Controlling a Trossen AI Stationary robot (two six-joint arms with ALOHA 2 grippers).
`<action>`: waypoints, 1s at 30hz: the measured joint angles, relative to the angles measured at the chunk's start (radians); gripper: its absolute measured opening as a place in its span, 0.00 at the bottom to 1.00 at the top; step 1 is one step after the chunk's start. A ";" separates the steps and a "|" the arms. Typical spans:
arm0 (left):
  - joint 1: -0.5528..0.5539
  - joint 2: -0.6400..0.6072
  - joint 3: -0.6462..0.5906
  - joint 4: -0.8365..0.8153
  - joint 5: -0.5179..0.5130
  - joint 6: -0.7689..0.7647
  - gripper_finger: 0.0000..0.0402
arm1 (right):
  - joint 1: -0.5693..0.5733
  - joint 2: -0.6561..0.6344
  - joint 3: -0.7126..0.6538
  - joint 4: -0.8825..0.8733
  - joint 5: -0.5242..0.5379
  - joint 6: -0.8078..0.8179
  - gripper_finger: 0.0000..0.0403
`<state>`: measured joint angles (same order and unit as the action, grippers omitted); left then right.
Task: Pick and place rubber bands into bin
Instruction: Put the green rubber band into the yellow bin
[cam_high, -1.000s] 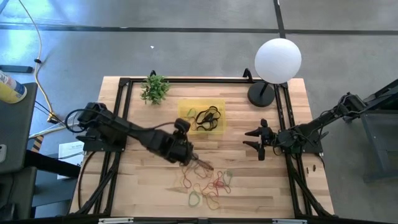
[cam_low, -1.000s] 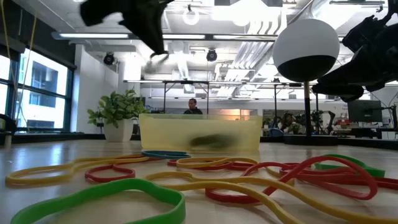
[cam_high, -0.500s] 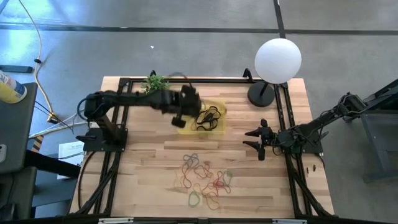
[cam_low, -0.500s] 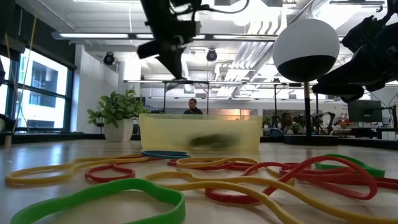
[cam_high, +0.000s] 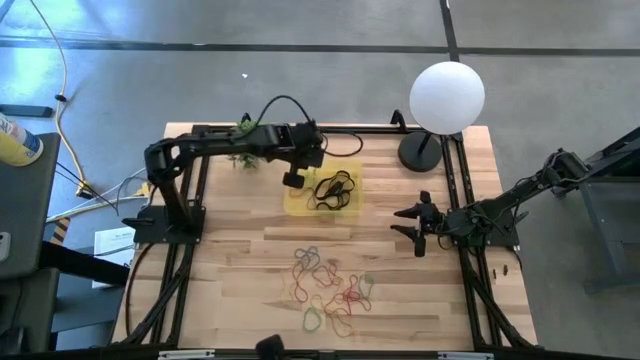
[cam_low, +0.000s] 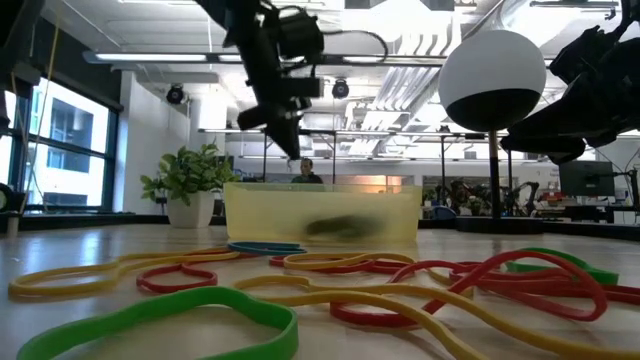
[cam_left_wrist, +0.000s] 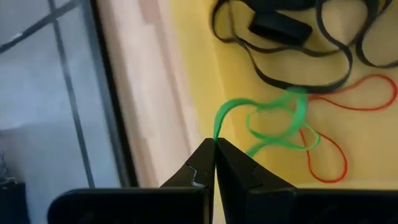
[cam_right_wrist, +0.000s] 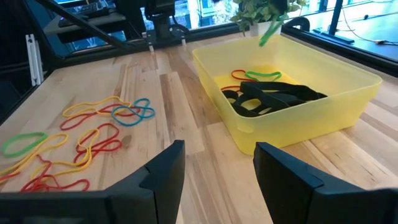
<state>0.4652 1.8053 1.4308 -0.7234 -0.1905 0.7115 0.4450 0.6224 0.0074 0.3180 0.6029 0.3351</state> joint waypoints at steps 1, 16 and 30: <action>0.000 0.010 -0.009 0.009 0.000 0.003 0.00 | 0.000 0.000 0.000 0.000 0.000 0.000 0.45; 0.000 0.091 -0.032 0.060 -0.045 0.026 0.00 | 0.000 0.000 0.000 0.001 0.008 0.006 0.45; 0.000 0.091 -0.032 0.069 -0.001 0.016 0.09 | 0.000 0.000 0.000 0.001 0.008 0.009 0.45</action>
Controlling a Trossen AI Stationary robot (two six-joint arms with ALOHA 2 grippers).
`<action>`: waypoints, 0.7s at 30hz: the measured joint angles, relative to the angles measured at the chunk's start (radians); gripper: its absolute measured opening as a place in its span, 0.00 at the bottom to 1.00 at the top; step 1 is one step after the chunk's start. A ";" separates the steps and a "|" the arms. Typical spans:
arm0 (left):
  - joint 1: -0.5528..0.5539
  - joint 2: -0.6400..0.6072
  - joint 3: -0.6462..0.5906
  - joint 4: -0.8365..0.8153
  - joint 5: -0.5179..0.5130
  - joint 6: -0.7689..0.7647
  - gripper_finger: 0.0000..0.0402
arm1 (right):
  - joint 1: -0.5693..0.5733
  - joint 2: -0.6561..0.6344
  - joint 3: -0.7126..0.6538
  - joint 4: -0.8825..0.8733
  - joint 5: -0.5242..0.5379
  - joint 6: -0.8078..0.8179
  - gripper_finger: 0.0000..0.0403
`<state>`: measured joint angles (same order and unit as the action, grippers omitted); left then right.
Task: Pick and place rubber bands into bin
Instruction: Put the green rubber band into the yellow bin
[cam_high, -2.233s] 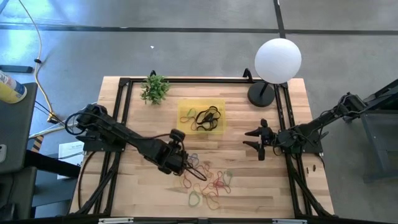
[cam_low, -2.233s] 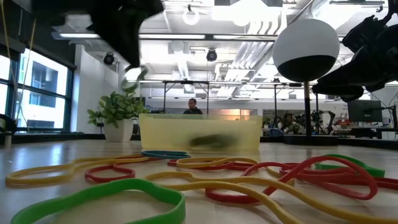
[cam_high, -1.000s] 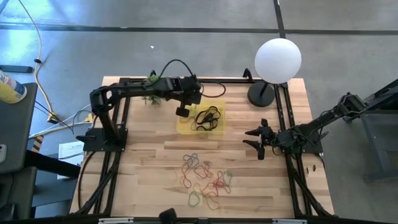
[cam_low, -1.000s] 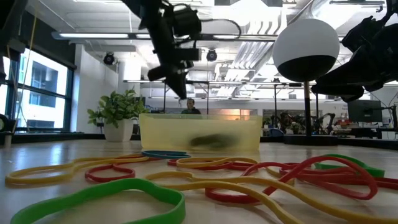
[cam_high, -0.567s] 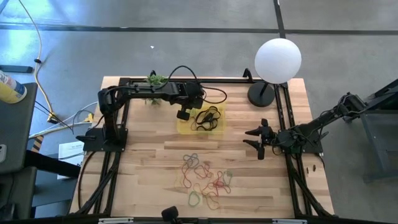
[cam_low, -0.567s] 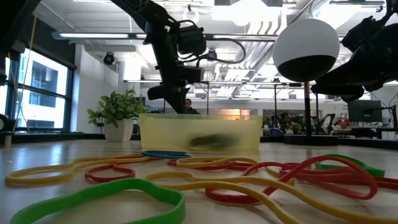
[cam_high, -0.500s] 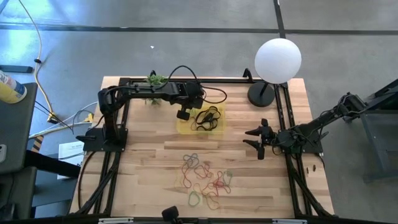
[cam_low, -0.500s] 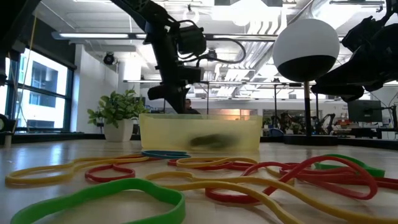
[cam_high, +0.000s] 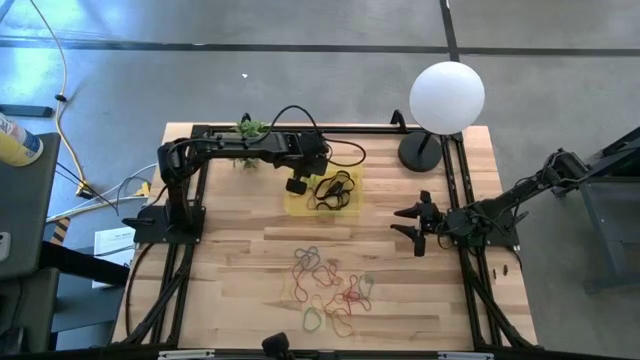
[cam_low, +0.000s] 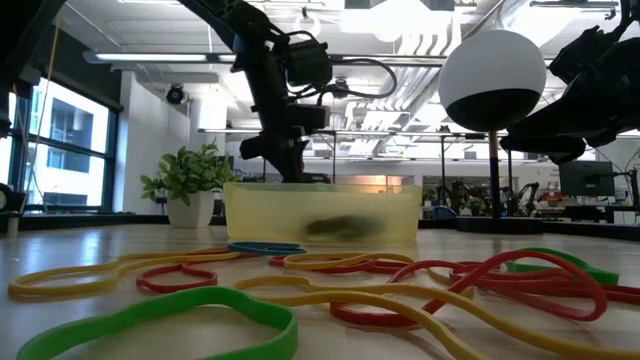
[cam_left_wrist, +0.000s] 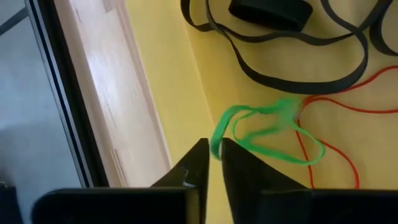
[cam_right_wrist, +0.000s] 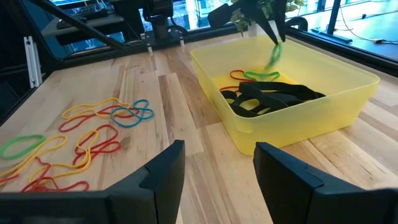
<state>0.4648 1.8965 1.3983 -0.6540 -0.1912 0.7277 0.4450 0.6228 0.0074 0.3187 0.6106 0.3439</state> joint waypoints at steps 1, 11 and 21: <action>0.000 0.000 0.000 0.000 0.000 0.000 0.12 | 0.000 0.000 0.000 0.000 0.000 0.000 0.45; -0.017 -0.017 0.001 -0.061 0.038 -0.003 0.32 | 0.000 0.000 0.000 0.000 0.000 0.000 0.45; -0.235 -0.179 0.001 -0.242 0.014 -0.070 0.31 | 0.000 0.000 0.000 0.052 -0.084 0.021 0.45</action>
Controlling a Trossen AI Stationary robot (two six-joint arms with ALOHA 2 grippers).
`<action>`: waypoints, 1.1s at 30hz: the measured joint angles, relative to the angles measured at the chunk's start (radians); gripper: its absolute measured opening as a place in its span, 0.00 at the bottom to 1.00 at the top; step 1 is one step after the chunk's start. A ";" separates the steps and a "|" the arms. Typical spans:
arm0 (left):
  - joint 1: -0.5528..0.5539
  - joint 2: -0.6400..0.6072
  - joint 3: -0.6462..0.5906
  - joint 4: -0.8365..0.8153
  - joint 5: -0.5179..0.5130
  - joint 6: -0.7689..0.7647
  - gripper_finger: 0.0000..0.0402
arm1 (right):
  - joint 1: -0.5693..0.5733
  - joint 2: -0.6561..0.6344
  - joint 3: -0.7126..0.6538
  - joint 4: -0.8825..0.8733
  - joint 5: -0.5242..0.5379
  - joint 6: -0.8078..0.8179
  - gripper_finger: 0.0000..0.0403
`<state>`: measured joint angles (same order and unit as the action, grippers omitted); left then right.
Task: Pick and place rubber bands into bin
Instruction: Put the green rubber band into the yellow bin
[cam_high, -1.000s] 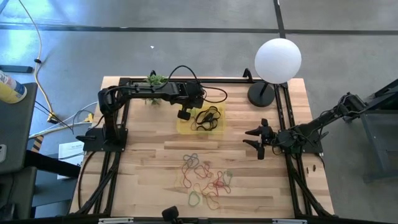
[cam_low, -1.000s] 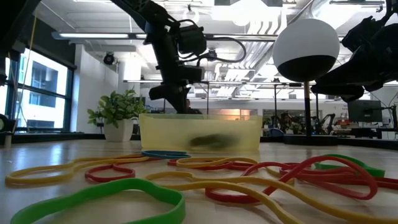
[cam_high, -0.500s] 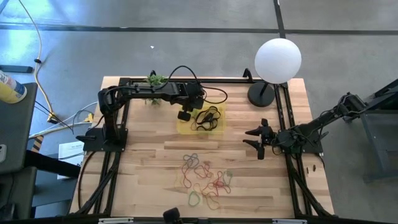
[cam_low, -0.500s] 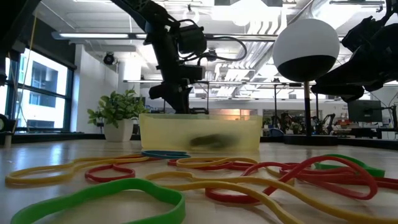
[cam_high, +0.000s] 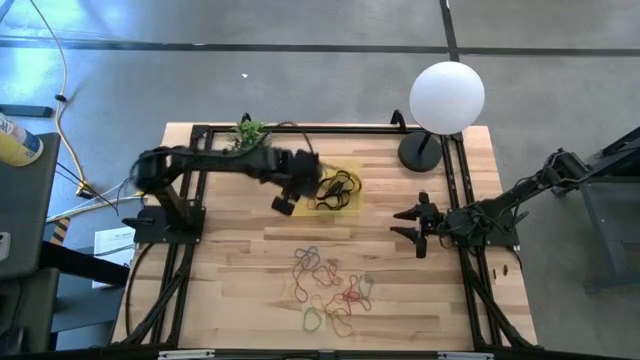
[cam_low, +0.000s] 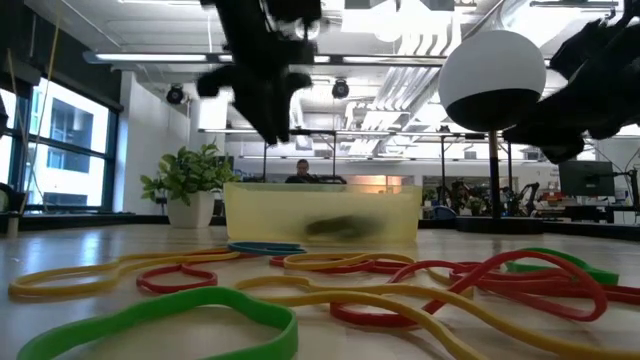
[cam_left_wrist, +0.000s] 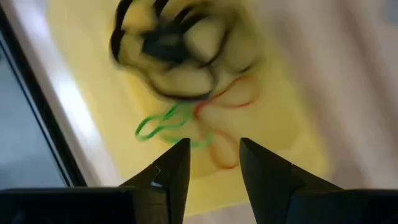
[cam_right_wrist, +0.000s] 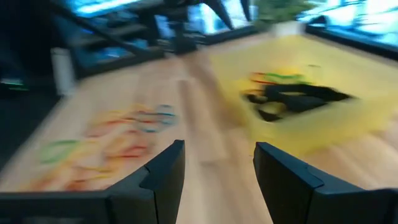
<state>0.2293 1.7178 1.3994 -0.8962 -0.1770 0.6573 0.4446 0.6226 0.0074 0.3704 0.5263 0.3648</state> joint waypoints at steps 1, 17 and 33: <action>-0.036 -0.020 0.000 -0.010 0.000 -0.009 0.31 | 0.000 0.000 0.000 0.026 -0.043 -0.006 0.45; -0.693 -0.286 -0.180 0.077 -0.438 -0.261 0.30 | 0.001 0.215 0.108 0.164 -0.230 -0.139 0.45; -0.948 -0.387 -0.524 0.216 -0.658 -0.642 0.30 | 0.014 0.827 0.687 -0.309 -0.343 -0.054 0.45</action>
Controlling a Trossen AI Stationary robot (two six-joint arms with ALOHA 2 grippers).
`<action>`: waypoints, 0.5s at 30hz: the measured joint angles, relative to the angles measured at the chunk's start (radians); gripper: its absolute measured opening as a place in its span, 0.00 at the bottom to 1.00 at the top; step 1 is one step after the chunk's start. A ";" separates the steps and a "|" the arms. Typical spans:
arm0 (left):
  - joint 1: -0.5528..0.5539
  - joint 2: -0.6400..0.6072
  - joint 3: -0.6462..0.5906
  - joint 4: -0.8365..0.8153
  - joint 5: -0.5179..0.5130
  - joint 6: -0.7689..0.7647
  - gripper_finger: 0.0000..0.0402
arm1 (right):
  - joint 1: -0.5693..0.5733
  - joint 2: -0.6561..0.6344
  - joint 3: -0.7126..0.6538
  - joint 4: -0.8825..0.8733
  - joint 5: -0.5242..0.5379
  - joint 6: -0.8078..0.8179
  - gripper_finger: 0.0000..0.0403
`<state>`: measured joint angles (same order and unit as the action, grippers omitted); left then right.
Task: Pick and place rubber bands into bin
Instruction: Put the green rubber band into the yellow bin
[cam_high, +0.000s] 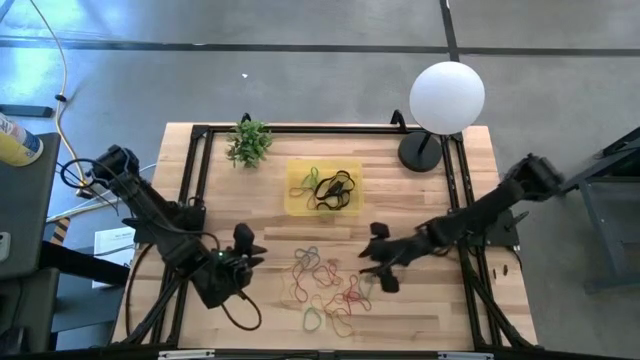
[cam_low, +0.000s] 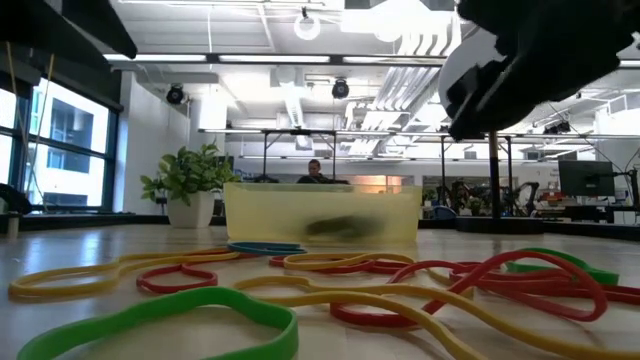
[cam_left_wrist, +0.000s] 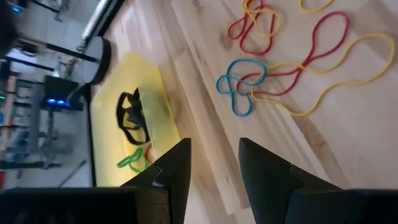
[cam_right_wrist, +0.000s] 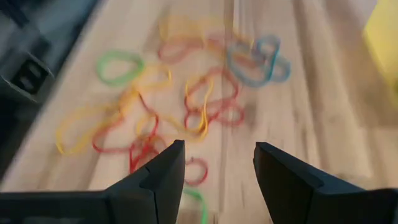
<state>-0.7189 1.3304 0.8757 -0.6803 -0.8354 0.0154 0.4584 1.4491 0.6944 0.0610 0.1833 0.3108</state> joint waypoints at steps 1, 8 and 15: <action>-0.010 0.000 -0.006 0.001 -0.015 -0.002 0.30 | 0.006 0.037 0.049 -0.070 0.000 0.008 0.45; -0.050 0.000 -0.034 0.000 -0.078 -0.023 0.30 | 0.034 0.213 0.320 -0.510 0.010 0.126 0.45; -0.050 0.000 -0.065 0.003 -0.080 -0.072 0.30 | 0.034 0.276 0.337 -0.555 -0.031 0.218 0.45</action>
<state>-0.7685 1.3304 0.8107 -0.6778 -0.9157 -0.0566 0.4927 1.7253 1.0309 -0.4941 0.1526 0.5284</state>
